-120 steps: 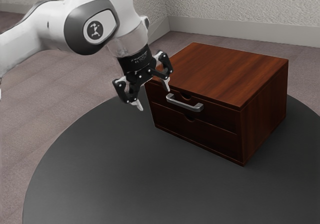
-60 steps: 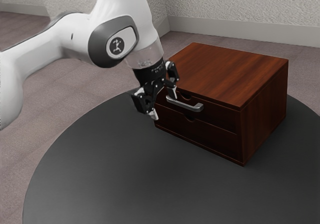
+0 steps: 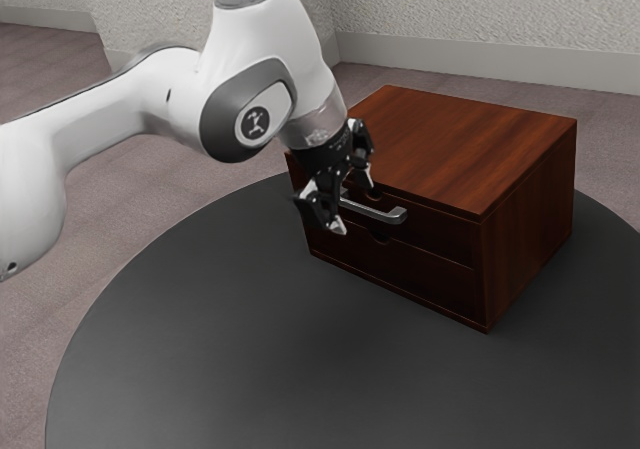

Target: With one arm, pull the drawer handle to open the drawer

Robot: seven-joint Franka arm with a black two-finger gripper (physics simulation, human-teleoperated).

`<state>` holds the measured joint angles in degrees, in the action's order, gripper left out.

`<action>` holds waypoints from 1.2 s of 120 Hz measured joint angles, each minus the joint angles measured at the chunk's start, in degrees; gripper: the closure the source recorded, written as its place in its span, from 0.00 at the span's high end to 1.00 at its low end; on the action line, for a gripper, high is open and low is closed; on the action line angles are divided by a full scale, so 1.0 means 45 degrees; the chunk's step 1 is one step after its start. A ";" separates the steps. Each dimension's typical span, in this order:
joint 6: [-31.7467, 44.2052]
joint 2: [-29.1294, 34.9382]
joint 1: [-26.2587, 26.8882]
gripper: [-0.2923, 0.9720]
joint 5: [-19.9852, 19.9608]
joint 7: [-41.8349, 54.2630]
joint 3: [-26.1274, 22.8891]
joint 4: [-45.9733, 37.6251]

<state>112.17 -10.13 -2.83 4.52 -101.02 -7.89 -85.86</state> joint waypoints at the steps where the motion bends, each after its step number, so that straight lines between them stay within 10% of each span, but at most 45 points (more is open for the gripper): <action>1: 0.0033 0.0000 0.0000 0.68 0.0007 -0.0018 -0.0001 -0.0004; 144: 0.0303 -0.0068 -0.0088 0.67 0.0105 -0.1117 0.0016 -0.0354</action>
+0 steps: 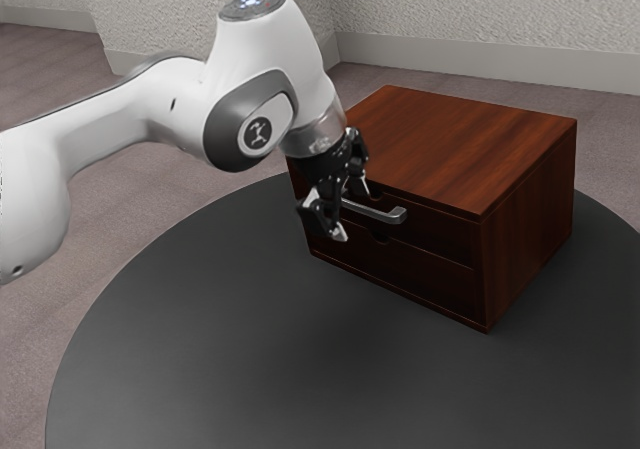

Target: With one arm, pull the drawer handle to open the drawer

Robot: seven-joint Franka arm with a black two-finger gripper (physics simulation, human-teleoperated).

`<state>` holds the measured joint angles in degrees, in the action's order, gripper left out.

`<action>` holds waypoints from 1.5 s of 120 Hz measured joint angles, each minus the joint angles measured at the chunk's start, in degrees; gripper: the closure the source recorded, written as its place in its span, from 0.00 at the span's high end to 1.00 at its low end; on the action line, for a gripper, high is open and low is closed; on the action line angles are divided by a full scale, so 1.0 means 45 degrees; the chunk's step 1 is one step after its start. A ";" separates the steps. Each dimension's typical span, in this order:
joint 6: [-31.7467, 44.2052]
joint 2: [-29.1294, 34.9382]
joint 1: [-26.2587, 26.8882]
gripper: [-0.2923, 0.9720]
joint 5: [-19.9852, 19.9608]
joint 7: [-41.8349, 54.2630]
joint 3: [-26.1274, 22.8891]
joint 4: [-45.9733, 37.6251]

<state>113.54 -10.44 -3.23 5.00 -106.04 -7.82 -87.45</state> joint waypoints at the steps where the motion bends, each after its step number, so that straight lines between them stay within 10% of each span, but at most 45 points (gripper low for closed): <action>1: 0.0016 -0.0010 -0.0001 0.67 0.0000 -0.0003 0.0000 -0.0001; 180: -0.0858 0.1487 -0.0060 0.51 -0.0064 -0.0291 0.0001 -0.1957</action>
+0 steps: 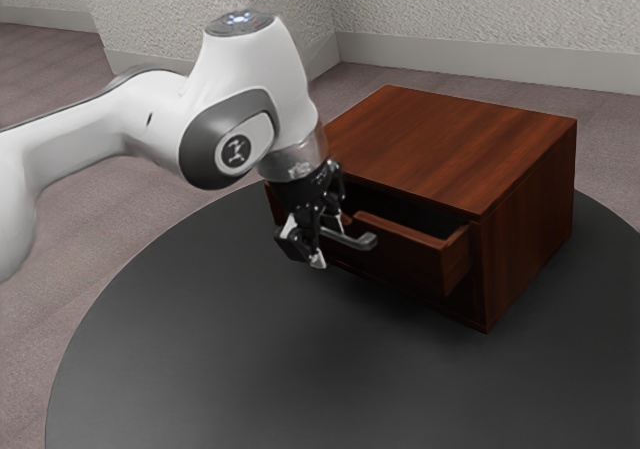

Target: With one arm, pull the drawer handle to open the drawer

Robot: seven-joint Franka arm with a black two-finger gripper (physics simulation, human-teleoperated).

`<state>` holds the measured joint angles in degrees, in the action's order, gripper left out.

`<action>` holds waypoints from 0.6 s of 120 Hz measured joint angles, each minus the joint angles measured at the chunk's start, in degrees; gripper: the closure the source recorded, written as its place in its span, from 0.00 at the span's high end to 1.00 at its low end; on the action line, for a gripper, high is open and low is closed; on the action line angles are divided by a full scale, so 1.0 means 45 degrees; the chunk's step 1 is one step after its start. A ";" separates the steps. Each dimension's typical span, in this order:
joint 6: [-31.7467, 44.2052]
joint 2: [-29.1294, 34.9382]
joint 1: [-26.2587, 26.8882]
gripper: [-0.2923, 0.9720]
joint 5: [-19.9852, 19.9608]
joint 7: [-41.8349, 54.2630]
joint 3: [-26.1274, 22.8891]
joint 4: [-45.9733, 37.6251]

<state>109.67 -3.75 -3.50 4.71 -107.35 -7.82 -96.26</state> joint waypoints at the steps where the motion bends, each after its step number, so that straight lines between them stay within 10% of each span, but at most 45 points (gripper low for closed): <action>1: -0.0001 0.0020 0.0000 0.51 -0.0001 -0.0001 0.0001 -0.0020; 72: 0.0045 0.1680 0.0039 0.50 -0.0047 -0.0055 0.0119 -0.1988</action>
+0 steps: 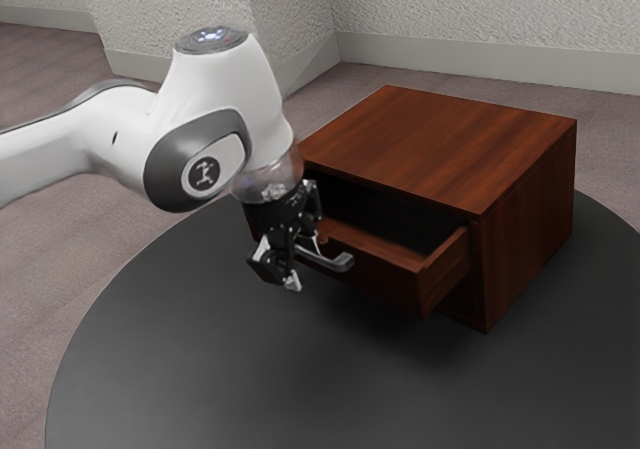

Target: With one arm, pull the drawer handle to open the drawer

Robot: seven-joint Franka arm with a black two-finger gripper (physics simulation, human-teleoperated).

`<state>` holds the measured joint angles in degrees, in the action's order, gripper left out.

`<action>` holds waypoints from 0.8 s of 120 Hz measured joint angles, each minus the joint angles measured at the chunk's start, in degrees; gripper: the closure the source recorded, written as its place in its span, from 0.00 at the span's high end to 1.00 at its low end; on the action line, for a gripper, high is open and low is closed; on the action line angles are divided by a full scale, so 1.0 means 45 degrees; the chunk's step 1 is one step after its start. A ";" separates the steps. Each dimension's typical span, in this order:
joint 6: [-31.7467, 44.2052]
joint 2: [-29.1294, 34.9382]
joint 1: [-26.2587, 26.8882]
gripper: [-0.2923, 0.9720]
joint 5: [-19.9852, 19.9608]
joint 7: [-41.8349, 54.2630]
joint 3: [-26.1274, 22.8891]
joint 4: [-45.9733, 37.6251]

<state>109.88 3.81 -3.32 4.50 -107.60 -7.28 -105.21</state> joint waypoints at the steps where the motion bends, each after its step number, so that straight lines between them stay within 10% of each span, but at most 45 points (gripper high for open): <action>1: 0.0001 0.0023 -0.0004 0.50 -0.0001 -0.0001 -0.0002 -0.0026; 96: -0.0184 0.1400 -0.0376 0.51 0.0015 0.0480 -0.0037 -0.1428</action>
<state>109.05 10.12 -5.01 4.56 -105.44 -7.45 -111.63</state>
